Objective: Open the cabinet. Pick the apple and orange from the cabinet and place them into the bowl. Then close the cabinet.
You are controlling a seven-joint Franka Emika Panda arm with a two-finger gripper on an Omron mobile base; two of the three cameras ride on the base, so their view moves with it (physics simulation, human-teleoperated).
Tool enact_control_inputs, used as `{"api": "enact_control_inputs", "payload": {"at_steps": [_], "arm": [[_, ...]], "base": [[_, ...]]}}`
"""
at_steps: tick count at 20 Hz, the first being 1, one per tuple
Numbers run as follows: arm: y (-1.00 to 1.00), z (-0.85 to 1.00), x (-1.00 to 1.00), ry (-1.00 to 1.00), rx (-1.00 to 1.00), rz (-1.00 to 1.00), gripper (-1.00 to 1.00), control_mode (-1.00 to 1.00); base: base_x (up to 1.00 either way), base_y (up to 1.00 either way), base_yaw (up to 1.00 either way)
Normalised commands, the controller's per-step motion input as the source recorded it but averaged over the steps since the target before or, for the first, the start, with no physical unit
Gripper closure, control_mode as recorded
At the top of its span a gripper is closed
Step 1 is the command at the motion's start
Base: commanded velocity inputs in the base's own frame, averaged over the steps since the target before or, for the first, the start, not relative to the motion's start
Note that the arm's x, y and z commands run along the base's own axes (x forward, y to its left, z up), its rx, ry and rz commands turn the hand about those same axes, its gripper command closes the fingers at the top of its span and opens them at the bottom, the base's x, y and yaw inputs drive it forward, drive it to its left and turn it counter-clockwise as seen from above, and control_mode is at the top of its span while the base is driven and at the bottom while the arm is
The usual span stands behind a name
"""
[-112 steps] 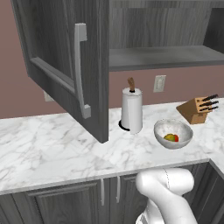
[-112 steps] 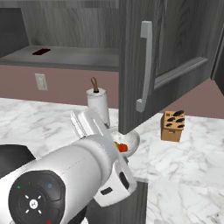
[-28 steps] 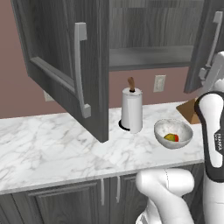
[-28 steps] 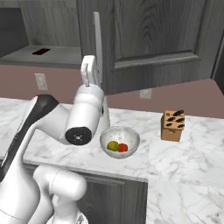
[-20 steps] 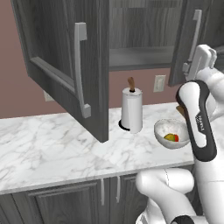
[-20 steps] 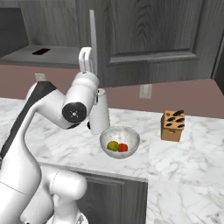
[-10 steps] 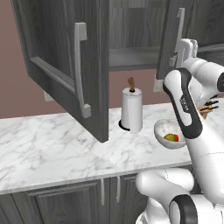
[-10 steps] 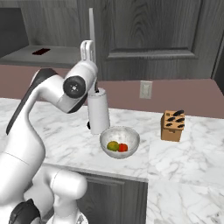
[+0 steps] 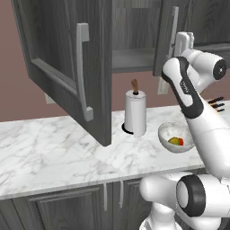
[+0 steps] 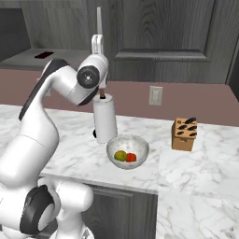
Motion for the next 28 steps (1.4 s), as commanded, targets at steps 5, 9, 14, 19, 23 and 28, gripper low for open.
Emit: {"api": "enact_control_inputs", "payload": {"at_steps": [5, 9, 14, 19, 23, 28], "arm": [[0.0, 0.0, 0.59, 0.0, 0.0, 0.06, -1.0, -1.0], [0.0, 0.0, 0.61, 0.0, 0.02, 0.06, -1.0, -1.0], [0.0, 0.0, 0.58, 0.0, 0.02, 0.05, -1.0, -1.0], [0.0, 0.0, 0.48, 0.0, 0.01, 0.03, -1.0, -1.0], [0.0, 0.0, 0.25, 0.0, 0.0, 0.02, -1.0, -1.0], [0.0, 0.04, 0.03, 0.0, 0.0, 0.02, -1.0, -1.0]], "base": [[0.0, 0.0, 0.0], [0.0, 0.0, 0.0], [0.0, 0.0, 0.0], [0.0, 0.0, 0.0], [0.0, 0.0, 0.0], [0.0, 0.0, 0.0]]}}
